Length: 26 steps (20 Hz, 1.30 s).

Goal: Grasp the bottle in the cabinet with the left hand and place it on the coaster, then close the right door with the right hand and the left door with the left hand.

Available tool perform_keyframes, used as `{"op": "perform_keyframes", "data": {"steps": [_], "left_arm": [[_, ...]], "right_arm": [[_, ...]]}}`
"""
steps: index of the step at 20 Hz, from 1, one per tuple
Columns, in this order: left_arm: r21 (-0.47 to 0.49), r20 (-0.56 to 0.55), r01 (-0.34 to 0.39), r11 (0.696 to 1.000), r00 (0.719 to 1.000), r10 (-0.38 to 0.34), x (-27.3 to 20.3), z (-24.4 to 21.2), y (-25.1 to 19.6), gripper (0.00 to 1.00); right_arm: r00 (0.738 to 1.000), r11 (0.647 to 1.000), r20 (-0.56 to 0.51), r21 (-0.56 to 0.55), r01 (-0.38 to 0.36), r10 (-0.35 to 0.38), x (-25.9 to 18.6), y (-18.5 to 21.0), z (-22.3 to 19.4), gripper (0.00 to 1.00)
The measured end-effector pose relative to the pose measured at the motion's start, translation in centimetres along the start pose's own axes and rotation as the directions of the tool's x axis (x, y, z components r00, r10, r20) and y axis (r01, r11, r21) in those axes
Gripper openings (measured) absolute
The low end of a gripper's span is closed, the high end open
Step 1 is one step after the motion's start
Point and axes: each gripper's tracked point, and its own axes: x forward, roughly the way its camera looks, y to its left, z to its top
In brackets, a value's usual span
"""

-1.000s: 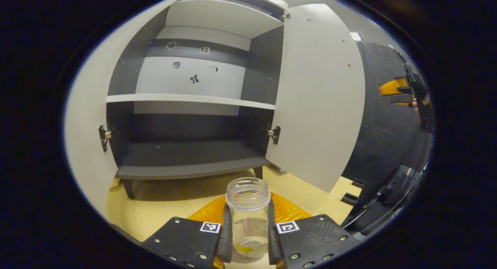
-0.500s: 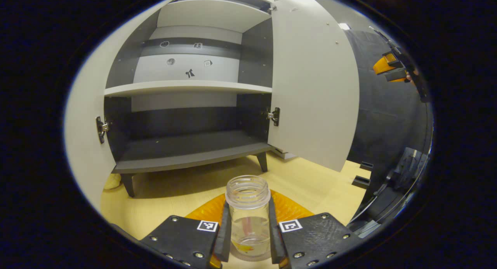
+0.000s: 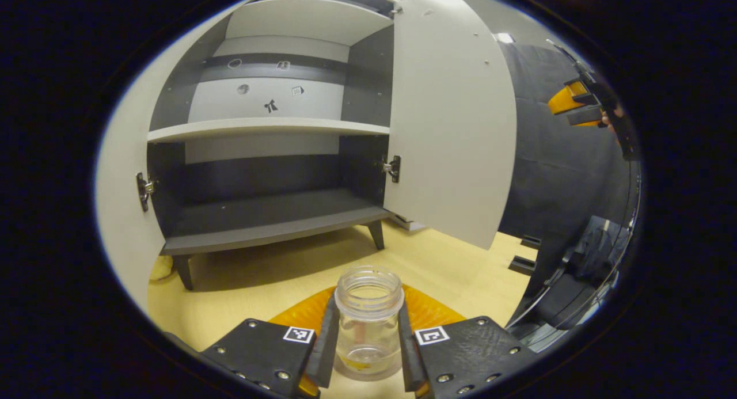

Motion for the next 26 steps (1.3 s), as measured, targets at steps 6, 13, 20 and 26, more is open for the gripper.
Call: {"op": "perform_keyframes", "data": {"steps": [6,13,20,26], "left_arm": [[-0.019,0.005,0.031,0.999,0.999,-0.031,-1.3,0.3,-0.1,0.48],[-0.016,0.039,0.052,0.999,0.998,-0.051,-2.0,1.9,0.1,0.53],[-0.037,0.127,0.014,0.999,0.992,-0.009,-4.0,7.6,1.5,0.53],[-0.097,0.237,-0.175,0.98,0.952,0.194,-7.8,15.9,6.2,0.52]], "right_arm": [[0.999,0.999,0.022,0.021,0.043,-0.044,-0.9,0.0,0.1,0.96],[0.997,0.998,0.033,0.015,0.063,-0.064,-2.7,1.2,-0.5,0.96],[0.996,0.997,0.035,-0.01,0.081,-0.08,-2.3,0.9,-1.0,0.96],[0.999,1.0,0.026,-0.006,0.028,-0.028,1.0,1.2,-1.3,0.96]]}}
